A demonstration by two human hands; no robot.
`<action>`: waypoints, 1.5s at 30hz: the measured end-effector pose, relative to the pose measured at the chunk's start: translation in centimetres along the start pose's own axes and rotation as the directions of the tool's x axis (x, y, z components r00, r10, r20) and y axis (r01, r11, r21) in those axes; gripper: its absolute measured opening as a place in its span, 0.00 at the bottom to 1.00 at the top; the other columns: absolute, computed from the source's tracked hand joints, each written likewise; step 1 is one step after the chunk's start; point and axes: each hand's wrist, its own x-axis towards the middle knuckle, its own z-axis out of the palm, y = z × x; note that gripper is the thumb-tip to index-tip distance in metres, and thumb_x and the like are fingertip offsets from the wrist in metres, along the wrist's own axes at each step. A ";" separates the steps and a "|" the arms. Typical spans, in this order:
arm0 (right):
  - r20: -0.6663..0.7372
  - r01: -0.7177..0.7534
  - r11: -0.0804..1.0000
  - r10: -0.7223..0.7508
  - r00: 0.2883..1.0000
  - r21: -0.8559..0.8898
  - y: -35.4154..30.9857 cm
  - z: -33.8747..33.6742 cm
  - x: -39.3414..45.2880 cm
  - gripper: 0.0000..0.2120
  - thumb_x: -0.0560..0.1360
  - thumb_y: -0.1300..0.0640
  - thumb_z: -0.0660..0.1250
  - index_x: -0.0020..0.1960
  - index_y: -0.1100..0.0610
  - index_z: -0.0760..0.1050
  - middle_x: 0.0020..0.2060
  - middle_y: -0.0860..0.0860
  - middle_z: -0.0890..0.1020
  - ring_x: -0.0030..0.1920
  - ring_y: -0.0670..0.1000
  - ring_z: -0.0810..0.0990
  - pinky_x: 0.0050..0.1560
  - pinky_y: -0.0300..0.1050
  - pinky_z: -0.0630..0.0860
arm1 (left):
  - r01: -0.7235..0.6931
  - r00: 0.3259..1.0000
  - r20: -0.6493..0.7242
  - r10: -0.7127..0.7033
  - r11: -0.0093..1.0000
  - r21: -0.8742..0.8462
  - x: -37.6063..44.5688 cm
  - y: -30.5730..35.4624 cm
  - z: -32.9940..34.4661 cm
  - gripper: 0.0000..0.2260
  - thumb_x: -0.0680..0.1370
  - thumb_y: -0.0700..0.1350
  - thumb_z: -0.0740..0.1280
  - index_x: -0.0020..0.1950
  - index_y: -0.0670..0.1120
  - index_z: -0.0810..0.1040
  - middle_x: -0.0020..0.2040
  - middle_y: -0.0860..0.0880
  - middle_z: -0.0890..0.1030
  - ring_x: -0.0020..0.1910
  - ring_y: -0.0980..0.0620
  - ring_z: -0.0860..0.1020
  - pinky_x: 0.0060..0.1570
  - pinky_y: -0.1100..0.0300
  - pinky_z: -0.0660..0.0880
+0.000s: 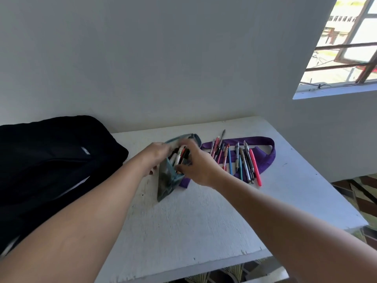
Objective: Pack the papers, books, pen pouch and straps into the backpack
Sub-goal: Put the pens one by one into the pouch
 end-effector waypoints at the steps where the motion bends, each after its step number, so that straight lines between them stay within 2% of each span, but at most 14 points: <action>1: -0.061 0.005 1.000 -0.003 0.998 0.027 0.2 -0.1 0.0 0.32 0.77 0.58 0.76 0.74 0.49 0.61 0.43 0.51 0.82 0.38 0.50 0.83 0.36 0.41 0.83 | 0.010 1.000 0.013 -0.010 1.000 0.010 0.1 0.0 0.3 0.20 0.81 0.60 0.61 0.64 0.48 0.77 0.59 0.42 0.80 0.53 0.41 0.78 0.50 0.51 0.72; 4: -0.113 -0.025 0.994 0.037 0.993 0.110 0.3 -0.2 0.3 0.33 0.74 0.58 0.79 0.69 0.50 0.61 0.41 0.54 0.84 0.38 0.52 0.84 0.40 0.47 0.83 | 0.048 0.999 0.020 -0.050 0.996 0.072 0.7 0.3 1.0 0.28 0.81 0.63 0.58 0.73 0.45 0.72 0.69 0.40 0.76 0.63 0.38 0.75 0.53 0.50 0.71; 7: -0.204 -0.050 0.989 0.077 0.976 0.137 0.4 0.2 0.9 0.20 0.75 0.53 0.78 0.57 0.55 0.70 0.41 0.55 0.84 0.37 0.52 0.83 0.39 0.49 0.84 | 0.087 0.996 0.020 -0.088 0.994 0.069 1.3 0.5 1.4 0.28 0.82 0.60 0.53 0.74 0.42 0.71 0.69 0.36 0.75 0.64 0.36 0.75 0.58 0.46 0.74; 9: -0.169 -0.087 0.996 0.088 0.982 0.010 0.6 0.0 1.3 0.12 0.80 0.47 0.72 0.48 0.56 0.76 0.40 0.54 0.84 0.37 0.55 0.83 0.40 0.50 0.83 | 0.103 0.995 -0.010 -0.102 0.992 0.076 1.5 0.7 1.7 0.29 0.83 0.59 0.52 0.76 0.41 0.69 0.72 0.35 0.73 0.66 0.35 0.73 0.59 0.43 0.73; 12: -0.049 -0.121 0.985 0.116 0.992 -0.124 1.5 -0.4 1.5 0.20 0.85 0.44 0.62 0.39 0.53 0.76 0.33 0.49 0.79 0.29 0.48 0.75 0.30 0.38 0.74 | 0.117 0.993 -0.032 -0.113 0.982 0.148 1.5 0.8 2.0 0.28 0.84 0.58 0.51 0.78 0.41 0.66 0.75 0.36 0.69 0.71 0.35 0.70 0.62 0.44 0.71; 16: -0.231 -0.166 0.971 0.125 0.965 -0.170 3.5 -3.1 1.3 0.21 0.85 0.45 0.61 0.37 0.54 0.76 0.29 0.50 0.77 0.28 0.48 0.73 0.33 0.43 0.74 | 0.125 0.989 0.059 -0.138 0.974 0.190 1.9 1.1 2.0 0.27 0.84 0.57 0.50 0.76 0.42 0.67 0.73 0.36 0.71 0.68 0.36 0.72 0.59 0.47 0.70; 20: -0.400 -0.346 0.890 0.214 0.891 -0.297 6.5 -6.6 1.4 0.11 0.81 0.47 0.67 0.44 0.52 0.77 0.37 0.48 0.82 0.38 0.51 0.81 0.40 0.49 0.81 | 0.113 0.991 0.042 -0.124 0.972 0.208 2.3 1.0 2.4 0.28 0.84 0.57 0.50 0.78 0.41 0.66 0.74 0.36 0.69 0.70 0.36 0.70 0.63 0.44 0.70; 23: -0.399 -0.452 0.789 0.288 0.871 -0.417 8.5 -7.8 1.3 0.17 0.81 0.49 0.66 0.36 0.56 0.75 0.30 0.49 0.78 0.29 0.52 0.77 0.28 0.44 0.73 | 0.102 0.993 0.026 -0.112 0.963 0.250 2.4 0.7 2.7 0.28 0.84 0.57 0.50 0.75 0.40 0.69 0.72 0.36 0.72 0.67 0.37 0.72 0.62 0.47 0.70; 25: -0.380 -0.489 0.734 0.332 0.863 -0.471 9.0 -7.7 1.2 0.21 0.81 0.45 0.66 0.35 0.56 0.72 0.30 0.50 0.77 0.28 0.51 0.76 0.26 0.41 0.68 | 0.097 0.994 0.025 -0.107 0.959 0.267 2.4 0.6 2.8 0.27 0.84 0.57 0.49 0.74 0.41 0.70 0.70 0.36 0.73 0.64 0.38 0.73 0.58 0.49 0.70; 29: -0.375 -0.517 0.694 0.364 0.852 -0.501 8.9 -6.8 1.5 0.23 0.80 0.37 0.67 0.37 0.53 0.68 0.36 0.49 0.78 0.37 0.53 0.82 0.33 0.46 0.76 | 0.096 0.994 0.031 -0.109 0.957 0.273 2.6 0.4 2.7 0.28 0.84 0.58 0.49 0.73 0.41 0.71 0.69 0.37 0.74 0.62 0.39 0.73 0.55 0.50 0.70; 36: -0.320 -0.544 0.649 0.441 0.839 -0.532 7.7 -6.5 2.4 0.13 0.76 0.45 0.68 0.42 0.54 0.75 0.39 0.49 0.80 0.42 0.54 0.82 0.49 0.52 0.81 | 0.079 0.995 0.034 -0.093 0.953 0.292 2.4 0.3 2.9 0.28 0.84 0.57 0.49 0.75 0.41 0.70 0.72 0.37 0.72 0.68 0.38 0.72 0.62 0.48 0.70; 38: -0.319 -0.524 0.616 0.418 0.850 -0.588 7.5 -6.3 2.3 0.09 0.76 0.49 0.66 0.50 0.54 0.78 0.40 0.49 0.79 0.43 0.53 0.81 0.47 0.51 0.80 | 0.076 0.996 0.031 -0.089 0.951 0.299 2.4 0.3 2.9 0.28 0.84 0.57 0.49 0.76 0.41 0.69 0.73 0.37 0.71 0.69 0.38 0.71 0.63 0.47 0.70; 42: -0.267 -0.483 0.577 0.421 0.867 -0.658 7.2 -6.1 2.4 0.21 0.79 0.59 0.61 0.70 0.50 0.75 0.50 0.54 0.79 0.48 0.57 0.80 0.44 0.50 0.77 | 0.074 0.996 0.026 -0.086 0.949 0.305 2.3 0.4 3.0 0.28 0.84 0.57 0.49 0.76 0.41 0.69 0.73 0.36 0.71 0.68 0.38 0.71 0.63 0.48 0.70; 45: -0.274 -0.506 0.624 0.435 0.858 -0.595 6.7 -6.7 2.8 0.15 0.77 0.60 0.60 0.61 0.57 0.78 0.47 0.55 0.81 0.45 0.57 0.83 0.47 0.51 0.83 | 0.070 0.996 0.030 -0.084 0.946 0.316 2.1 0.4 3.0 0.28 0.84 0.57 0.49 0.77 0.41 0.68 0.74 0.36 0.70 0.70 0.38 0.70 0.66 0.46 0.69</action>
